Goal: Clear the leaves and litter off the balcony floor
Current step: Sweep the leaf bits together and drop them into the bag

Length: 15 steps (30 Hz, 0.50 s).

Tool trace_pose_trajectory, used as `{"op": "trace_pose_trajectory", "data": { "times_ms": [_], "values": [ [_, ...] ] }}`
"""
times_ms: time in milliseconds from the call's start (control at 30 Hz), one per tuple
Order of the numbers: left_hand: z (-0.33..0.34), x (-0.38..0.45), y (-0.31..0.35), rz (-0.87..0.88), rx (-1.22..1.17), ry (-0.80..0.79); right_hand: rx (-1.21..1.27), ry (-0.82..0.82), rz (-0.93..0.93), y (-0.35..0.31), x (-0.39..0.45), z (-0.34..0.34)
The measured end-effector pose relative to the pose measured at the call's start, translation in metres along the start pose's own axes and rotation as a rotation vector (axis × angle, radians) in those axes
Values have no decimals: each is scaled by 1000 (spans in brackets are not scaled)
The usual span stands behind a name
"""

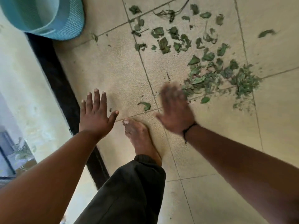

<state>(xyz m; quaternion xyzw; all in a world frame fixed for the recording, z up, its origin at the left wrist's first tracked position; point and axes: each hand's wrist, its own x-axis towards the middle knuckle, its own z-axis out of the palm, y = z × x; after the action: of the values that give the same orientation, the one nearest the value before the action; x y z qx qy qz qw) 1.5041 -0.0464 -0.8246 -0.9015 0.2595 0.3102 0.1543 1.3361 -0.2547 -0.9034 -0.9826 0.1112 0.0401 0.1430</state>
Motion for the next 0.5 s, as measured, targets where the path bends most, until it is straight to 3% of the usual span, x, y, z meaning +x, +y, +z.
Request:
{"op": "trace_pose_trajectory", "data": {
  "times_ms": [100, 167, 233, 300, 433, 500],
  "values": [
    [5, 3, -3, 60, 18, -12, 47, -138, -274, -54, 0, 27],
    [9, 9, 5, 42, -56, -8, 15, -245, -382, -48, 10, 36],
    [9, 18, 14, -52, -170, -6, -141, -219, -500, -21, 26, 39],
    [8, 28, 19, -169, -286, -14, -175, -179, -393, 11, 41, 33],
    [7, 32, 16, -356, -488, -12, -172, -167, 155, 40, 48, 9],
    [7, 28, 4, -373, -529, 38, -175, -152, 191, 29, 49, -1]
  ]
}}
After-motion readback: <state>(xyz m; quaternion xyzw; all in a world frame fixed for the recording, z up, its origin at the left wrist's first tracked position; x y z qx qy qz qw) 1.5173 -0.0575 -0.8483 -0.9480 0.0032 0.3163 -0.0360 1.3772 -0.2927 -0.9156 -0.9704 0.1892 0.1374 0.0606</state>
